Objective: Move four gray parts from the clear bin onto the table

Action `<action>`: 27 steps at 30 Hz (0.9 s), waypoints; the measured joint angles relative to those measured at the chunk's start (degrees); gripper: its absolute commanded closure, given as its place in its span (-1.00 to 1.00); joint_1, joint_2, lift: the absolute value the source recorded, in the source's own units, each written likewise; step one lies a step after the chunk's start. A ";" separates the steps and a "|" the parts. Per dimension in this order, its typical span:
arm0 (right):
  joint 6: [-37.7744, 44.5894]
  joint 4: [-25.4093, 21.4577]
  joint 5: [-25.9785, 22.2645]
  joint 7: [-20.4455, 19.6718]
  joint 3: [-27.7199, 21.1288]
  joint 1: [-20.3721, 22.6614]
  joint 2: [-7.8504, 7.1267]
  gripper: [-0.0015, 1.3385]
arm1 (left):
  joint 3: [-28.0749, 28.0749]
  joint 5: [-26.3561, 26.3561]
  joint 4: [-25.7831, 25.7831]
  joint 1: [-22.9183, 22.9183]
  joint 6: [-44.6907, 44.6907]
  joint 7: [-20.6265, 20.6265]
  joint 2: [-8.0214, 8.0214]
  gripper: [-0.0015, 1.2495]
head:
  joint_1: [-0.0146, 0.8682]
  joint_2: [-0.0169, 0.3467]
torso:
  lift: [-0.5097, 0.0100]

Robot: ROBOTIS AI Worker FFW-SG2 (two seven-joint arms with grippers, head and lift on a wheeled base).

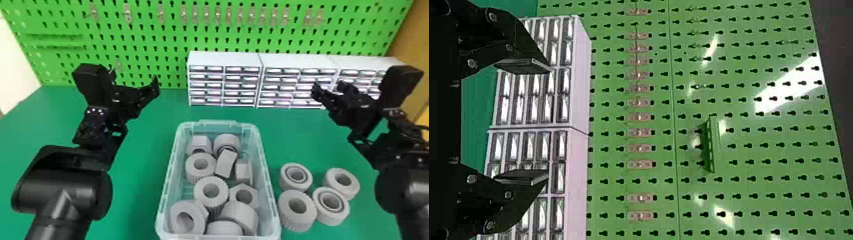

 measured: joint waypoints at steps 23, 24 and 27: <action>0.09 0.18 0.00 0.00 0.35 0.04 0.04 -0.23 | 0.14 -0.17 -0.09 0.16 0.06 0.00 0.01 -0.79 | 0.57 -0.72 | 0.77; 0.09 0.18 0.00 -0.01 0.35 0.02 0.05 -0.23 | 0.18 -0.17 -0.09 0.15 0.06 0.00 0.01 -0.79 | 0.57 -0.72 | 0.77; 0.09 0.18 0.00 -0.01 0.30 0.00 0.09 -0.23 | 0.37 -0.18 -0.21 0.14 0.06 0.00 0.01 -0.79 | 0.57 -0.72 | 0.77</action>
